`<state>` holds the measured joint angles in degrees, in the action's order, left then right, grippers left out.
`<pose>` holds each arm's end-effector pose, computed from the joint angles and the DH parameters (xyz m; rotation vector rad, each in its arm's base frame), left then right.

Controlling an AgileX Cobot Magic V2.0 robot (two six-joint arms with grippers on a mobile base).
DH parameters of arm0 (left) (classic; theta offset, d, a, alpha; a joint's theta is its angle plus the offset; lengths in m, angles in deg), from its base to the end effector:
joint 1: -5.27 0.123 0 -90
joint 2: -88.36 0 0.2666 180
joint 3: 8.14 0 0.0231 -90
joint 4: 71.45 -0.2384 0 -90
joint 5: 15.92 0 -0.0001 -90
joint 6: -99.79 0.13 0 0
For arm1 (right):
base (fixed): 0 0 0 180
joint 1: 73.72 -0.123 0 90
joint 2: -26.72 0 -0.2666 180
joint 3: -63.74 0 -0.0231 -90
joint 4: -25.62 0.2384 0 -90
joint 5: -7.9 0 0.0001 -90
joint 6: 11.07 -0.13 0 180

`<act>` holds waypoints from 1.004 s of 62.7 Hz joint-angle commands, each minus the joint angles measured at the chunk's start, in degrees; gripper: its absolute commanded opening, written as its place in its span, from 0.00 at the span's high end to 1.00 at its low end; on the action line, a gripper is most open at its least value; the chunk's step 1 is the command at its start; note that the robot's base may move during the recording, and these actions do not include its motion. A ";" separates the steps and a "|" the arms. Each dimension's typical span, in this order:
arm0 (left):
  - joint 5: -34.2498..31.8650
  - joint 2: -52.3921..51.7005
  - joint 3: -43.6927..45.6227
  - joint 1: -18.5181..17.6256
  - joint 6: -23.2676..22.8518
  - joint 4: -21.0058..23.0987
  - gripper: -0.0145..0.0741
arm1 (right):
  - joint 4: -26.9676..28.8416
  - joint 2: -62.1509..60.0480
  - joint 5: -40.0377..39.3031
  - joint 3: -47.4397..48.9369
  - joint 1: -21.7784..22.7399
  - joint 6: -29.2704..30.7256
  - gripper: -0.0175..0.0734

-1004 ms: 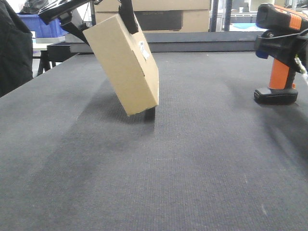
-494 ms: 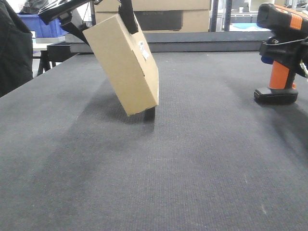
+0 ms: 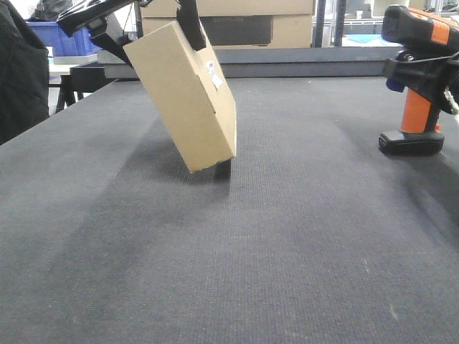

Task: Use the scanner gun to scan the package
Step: 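Grasp the orange scanner gun head with the right gripper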

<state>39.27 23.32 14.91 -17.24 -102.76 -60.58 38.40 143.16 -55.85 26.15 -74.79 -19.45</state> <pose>0.3823 -0.1802 0.2726 -0.0832 2.6323 -0.5267 0.3717 -0.0188 0.1555 0.3339 1.5501 0.0486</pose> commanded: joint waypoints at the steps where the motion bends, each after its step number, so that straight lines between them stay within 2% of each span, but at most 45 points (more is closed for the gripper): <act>1: -0.55 -0.34 0.19 -0.04 -0.01 0.54 0.96 | -0.37 -0.06 -1.82 0.34 0.35 -1.08 0.19; 9: -0.44 -0.34 0.19 -0.04 -0.01 0.54 0.96 | -0.37 -0.06 -1.82 0.34 0.35 -2.75 0.19; 33: -0.34 -0.34 0.19 -0.04 -0.01 0.54 0.96 | -0.37 -0.06 -2.29 0.45 0.35 -2.75 0.19; 38: -0.34 -0.34 0.19 -0.04 -0.01 0.54 0.96 | -0.37 -0.06 -2.54 0.40 0.35 -2.75 0.22; 42: -0.34 -0.34 0.19 -0.04 -0.01 0.54 0.96 | -0.37 -0.06 -2.54 0.40 0.35 -2.75 0.29; 47: -0.34 -0.34 0.19 -0.04 -0.01 0.54 0.96 | -0.37 -0.06 -2.54 0.40 0.35 -2.75 0.45; 57: -0.21 -0.34 0.19 -0.04 -0.01 0.54 0.96 | -0.37 -0.06 -2.96 0.40 0.35 -1.44 0.95; 59: -0.21 -0.34 0.19 -0.04 -0.01 0.54 0.96 | -0.37 -0.06 -3.55 0.40 0.35 -0.74 1.00; 63: -0.21 -0.34 0.19 -0.04 -0.01 0.54 0.96 | -0.37 -0.06 -5.37 0.40 0.35 0.75 0.99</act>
<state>39.37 23.32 14.91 -17.24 -102.76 -60.58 38.24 143.16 -57.29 26.28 -74.65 -20.98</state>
